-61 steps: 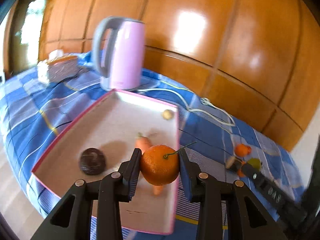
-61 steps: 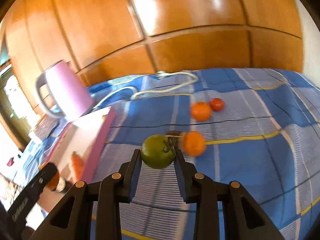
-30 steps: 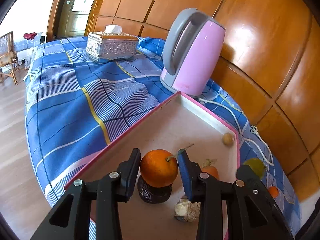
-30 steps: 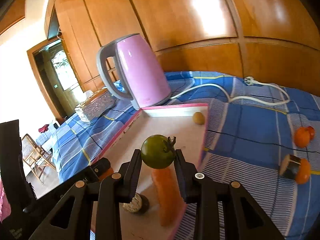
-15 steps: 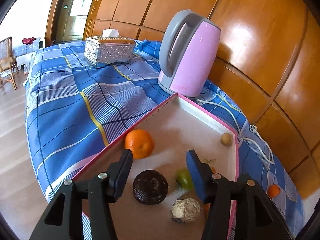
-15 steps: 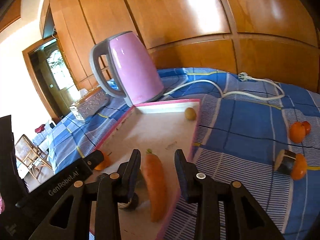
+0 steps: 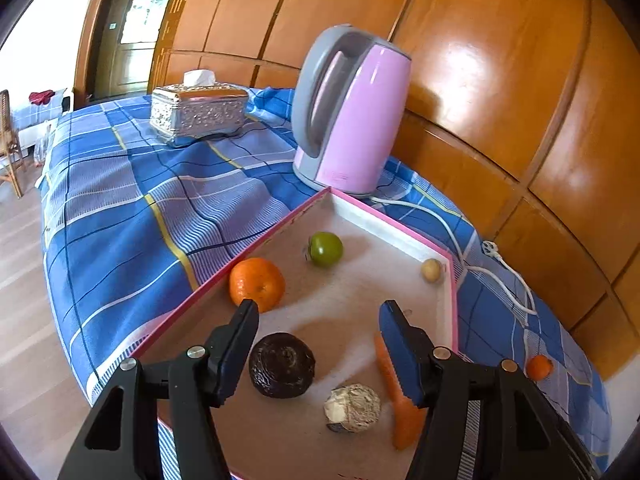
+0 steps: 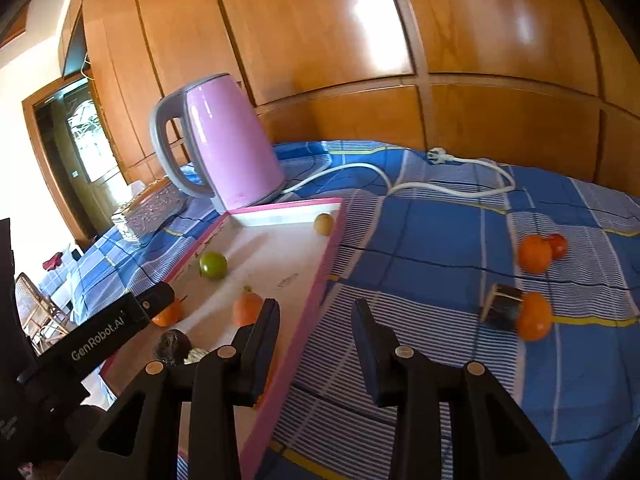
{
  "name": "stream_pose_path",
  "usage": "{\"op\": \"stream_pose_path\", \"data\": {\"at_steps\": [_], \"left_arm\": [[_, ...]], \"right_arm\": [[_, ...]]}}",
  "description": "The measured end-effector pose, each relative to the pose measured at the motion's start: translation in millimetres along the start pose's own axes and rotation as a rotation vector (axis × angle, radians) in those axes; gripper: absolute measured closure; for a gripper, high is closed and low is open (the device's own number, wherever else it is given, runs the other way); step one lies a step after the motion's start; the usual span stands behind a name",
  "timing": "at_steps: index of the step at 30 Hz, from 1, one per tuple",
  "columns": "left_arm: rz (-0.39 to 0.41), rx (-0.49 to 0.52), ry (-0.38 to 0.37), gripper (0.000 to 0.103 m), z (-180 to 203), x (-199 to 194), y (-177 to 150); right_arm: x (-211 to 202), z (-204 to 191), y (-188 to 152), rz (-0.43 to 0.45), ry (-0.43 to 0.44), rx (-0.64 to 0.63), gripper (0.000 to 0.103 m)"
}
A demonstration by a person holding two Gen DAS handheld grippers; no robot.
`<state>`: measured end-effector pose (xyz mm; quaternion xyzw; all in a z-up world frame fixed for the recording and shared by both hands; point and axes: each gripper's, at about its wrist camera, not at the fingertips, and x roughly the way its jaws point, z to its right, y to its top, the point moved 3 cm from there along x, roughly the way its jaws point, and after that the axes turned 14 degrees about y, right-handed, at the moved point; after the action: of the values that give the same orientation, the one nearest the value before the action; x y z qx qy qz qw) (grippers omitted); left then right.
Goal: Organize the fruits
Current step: 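Move both tools back toward the orange beside the eggplant slice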
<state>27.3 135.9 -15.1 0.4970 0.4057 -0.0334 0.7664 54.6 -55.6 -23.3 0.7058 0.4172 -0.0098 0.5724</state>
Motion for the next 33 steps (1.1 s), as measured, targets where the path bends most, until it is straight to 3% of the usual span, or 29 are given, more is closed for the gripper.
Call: {"op": "stream_pose_path", "data": {"at_steps": [16, 33], "left_arm": [[0.008, 0.115, -0.081, 0.040, 26.6, -9.4, -9.2], [0.017, 0.387, -0.298, 0.040, 84.6, -36.7, -41.0]], "right_arm": [[-40.6, 50.8, -2.4, 0.030, -0.151, 0.113, 0.065], [-70.0, 132.7, -18.3, 0.049, -0.304, 0.389, 0.065]]}}
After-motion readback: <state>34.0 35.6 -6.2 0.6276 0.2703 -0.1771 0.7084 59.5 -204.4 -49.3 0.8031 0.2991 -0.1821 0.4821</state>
